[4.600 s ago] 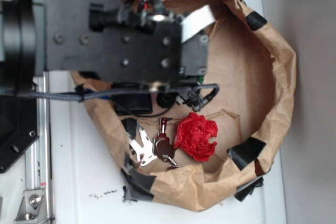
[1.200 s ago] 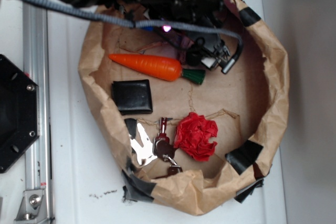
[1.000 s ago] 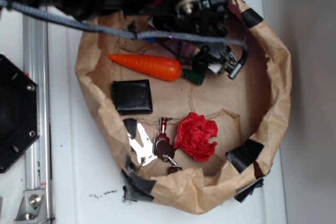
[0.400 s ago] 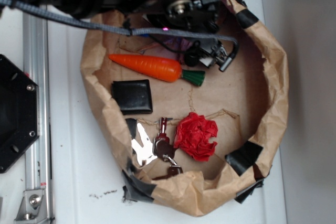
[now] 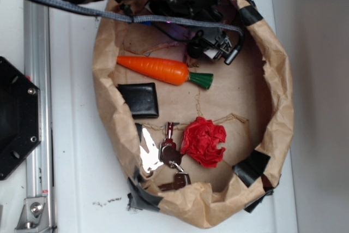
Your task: Grab the wood chip.
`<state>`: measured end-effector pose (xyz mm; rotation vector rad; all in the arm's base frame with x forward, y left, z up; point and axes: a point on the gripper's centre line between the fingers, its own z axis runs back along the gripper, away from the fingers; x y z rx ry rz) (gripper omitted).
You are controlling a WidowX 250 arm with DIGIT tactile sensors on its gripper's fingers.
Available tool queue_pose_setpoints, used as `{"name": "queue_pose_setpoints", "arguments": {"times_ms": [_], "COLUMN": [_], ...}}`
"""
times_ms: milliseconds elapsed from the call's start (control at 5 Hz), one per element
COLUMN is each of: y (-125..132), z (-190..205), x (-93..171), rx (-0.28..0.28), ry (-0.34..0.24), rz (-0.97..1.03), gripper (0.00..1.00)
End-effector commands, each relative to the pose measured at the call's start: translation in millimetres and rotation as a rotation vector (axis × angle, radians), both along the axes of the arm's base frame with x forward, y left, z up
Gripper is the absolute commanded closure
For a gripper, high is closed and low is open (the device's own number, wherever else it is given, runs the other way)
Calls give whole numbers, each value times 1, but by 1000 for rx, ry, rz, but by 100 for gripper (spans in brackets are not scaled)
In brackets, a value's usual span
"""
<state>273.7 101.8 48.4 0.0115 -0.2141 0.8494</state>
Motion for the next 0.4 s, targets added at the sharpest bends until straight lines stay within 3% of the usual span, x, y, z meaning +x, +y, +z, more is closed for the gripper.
{"name": "queue_pose_setpoints", "arguments": {"times_ms": [0, 200], "y": [4, -2], "z": [-22, -21], "x": [8, 5], "rx": [3, 0], "ry": [-29, -16], "rz": [12, 1], "gripper": [0, 0]}}
